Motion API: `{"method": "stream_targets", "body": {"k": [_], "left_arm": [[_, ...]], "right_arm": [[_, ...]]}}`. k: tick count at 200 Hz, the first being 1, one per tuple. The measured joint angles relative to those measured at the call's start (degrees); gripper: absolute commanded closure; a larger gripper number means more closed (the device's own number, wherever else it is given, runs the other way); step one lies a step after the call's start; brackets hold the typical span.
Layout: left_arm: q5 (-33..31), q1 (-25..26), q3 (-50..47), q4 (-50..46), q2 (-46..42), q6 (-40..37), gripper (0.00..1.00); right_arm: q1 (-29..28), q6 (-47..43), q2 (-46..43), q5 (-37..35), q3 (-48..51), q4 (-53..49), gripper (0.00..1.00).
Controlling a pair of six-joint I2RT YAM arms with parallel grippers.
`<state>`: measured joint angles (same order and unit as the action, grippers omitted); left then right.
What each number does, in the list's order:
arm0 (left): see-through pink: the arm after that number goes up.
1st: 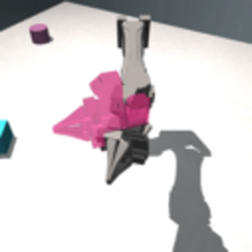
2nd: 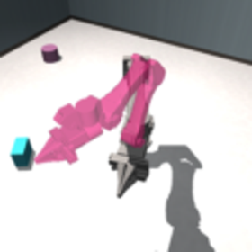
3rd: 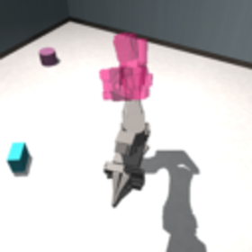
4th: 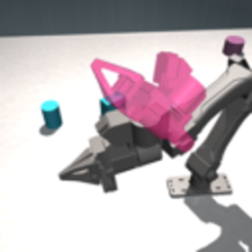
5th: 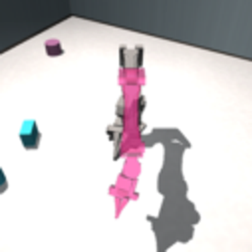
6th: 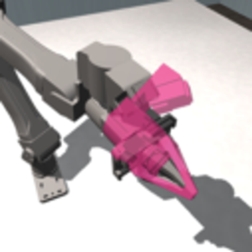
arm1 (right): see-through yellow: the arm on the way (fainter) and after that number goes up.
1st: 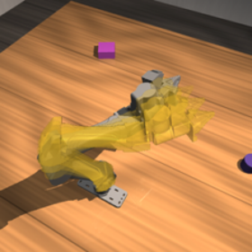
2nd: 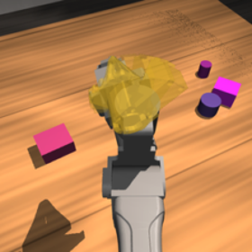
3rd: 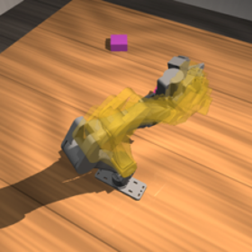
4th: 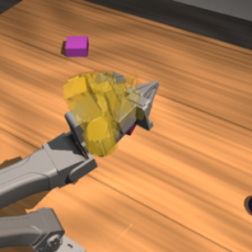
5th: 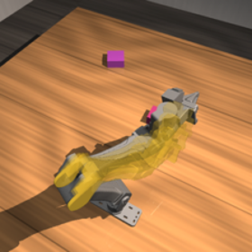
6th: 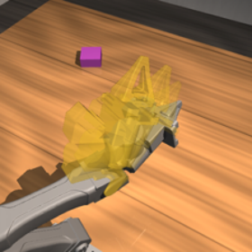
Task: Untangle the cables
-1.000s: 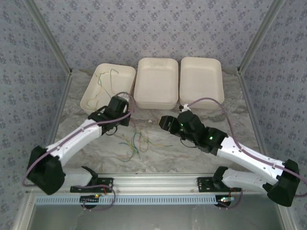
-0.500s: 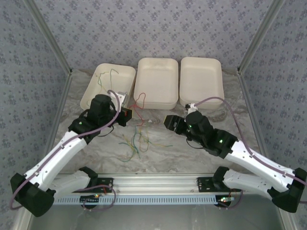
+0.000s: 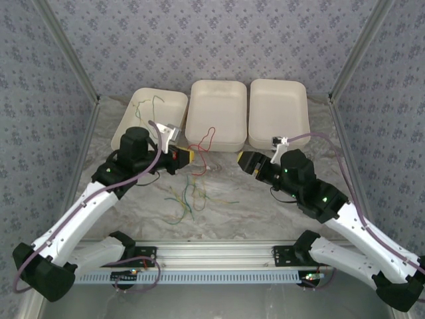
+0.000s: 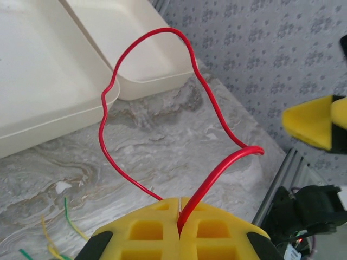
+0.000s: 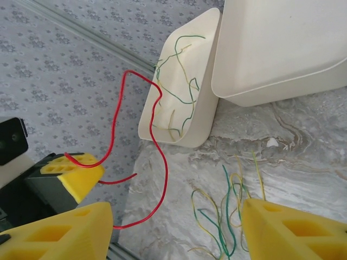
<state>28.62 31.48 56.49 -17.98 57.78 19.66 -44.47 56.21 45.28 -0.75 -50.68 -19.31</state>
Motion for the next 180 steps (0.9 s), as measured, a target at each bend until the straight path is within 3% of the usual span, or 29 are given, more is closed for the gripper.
{"method": "stream_targets", "body": {"k": [68, 150, 180], "left_arm": [[1.20, -1.22, 1.22, 5.88, -0.04, 10.03, 1.00], [3.76, -1.22, -2.36, 23.78, 0.02, 25.11, 1.00], [4.20, -1.07, -2.82, 25.75, 0.52, 26.84, 1.00]], "right_arm": [[0.52, 3.89, 0.98, 3.19, 4.31, 5.03, 0.42], [0.61, 18.10, 5.92, 4.63, 12.13, 25.79, 0.41], [0.46, 18.25, 8.90, 4.57, 8.35, 27.96, 0.41]]}}
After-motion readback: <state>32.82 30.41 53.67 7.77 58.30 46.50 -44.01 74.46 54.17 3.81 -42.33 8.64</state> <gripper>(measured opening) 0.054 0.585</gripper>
